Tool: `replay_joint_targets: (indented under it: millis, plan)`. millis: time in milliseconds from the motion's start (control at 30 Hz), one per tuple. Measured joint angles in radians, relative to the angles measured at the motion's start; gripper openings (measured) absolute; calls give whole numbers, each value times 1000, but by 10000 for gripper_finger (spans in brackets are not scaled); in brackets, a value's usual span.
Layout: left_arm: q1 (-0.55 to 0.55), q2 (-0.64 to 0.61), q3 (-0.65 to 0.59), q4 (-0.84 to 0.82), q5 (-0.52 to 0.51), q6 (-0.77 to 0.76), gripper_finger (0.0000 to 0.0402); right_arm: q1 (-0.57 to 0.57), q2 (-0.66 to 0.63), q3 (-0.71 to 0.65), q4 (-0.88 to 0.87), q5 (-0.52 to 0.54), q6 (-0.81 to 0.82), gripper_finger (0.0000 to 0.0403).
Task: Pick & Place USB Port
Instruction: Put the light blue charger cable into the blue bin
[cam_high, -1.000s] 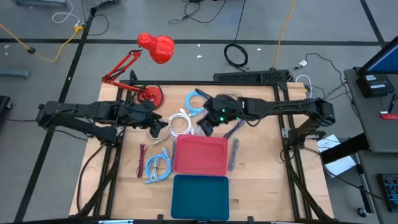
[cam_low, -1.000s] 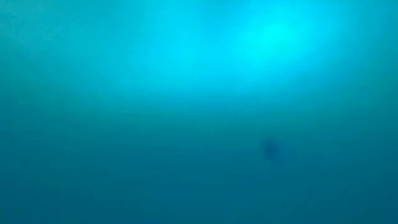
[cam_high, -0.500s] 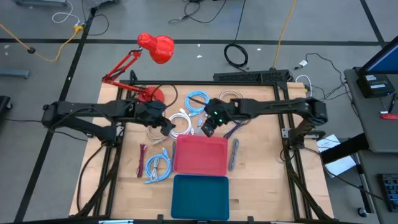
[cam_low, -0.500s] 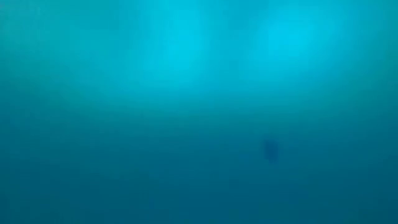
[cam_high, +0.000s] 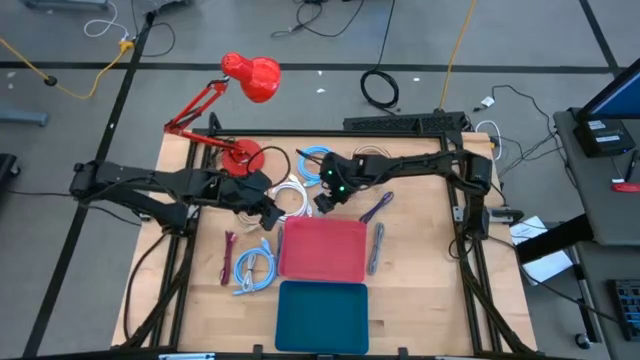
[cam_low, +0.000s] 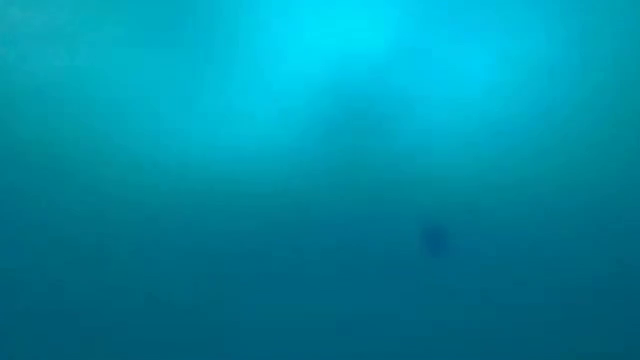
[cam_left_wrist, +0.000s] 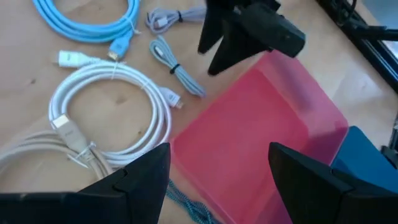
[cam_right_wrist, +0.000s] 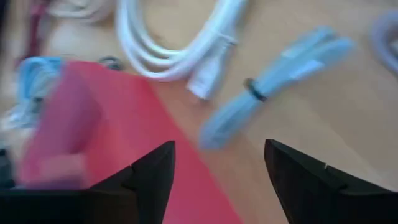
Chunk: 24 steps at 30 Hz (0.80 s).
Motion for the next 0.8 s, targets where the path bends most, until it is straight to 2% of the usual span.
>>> replay_joint_targets:
  millis: [100,200,300,367,400,467,533,600,667,800]
  plan:
    - [-33,2,0,-4,-35,-3,273,-1,7,24,61,-22,-131,220]
    - [-61,1,0,-4,-46,-7,273,10,7,59,79,-21,-366,207]
    - [-81,1,0,-3,-46,-17,273,34,-11,94,99,-55,-718,200]
    - [-90,1,0,-5,-45,-32,273,72,-20,119,82,-25,-1021,199]
    - [-94,1,0,-6,-38,-40,273,97,-20,133,58,57,-1177,199]
    - [-103,1,0,-14,-19,-62,273,151,-18,143,32,320,-1473,199]
    - [-116,1,0,-30,-4,-71,273,190,-3,141,96,562,-1648,198]
    - [-128,1,0,-51,-3,-75,273,198,30,147,199,704,-1692,194]
    - [-130,1,0,-56,-8,-86,273,193,50,163,173,809,-1636,186]
    - [-128,1,0,-50,-29,-127,273,183,52,177,69,911,-1522,164]
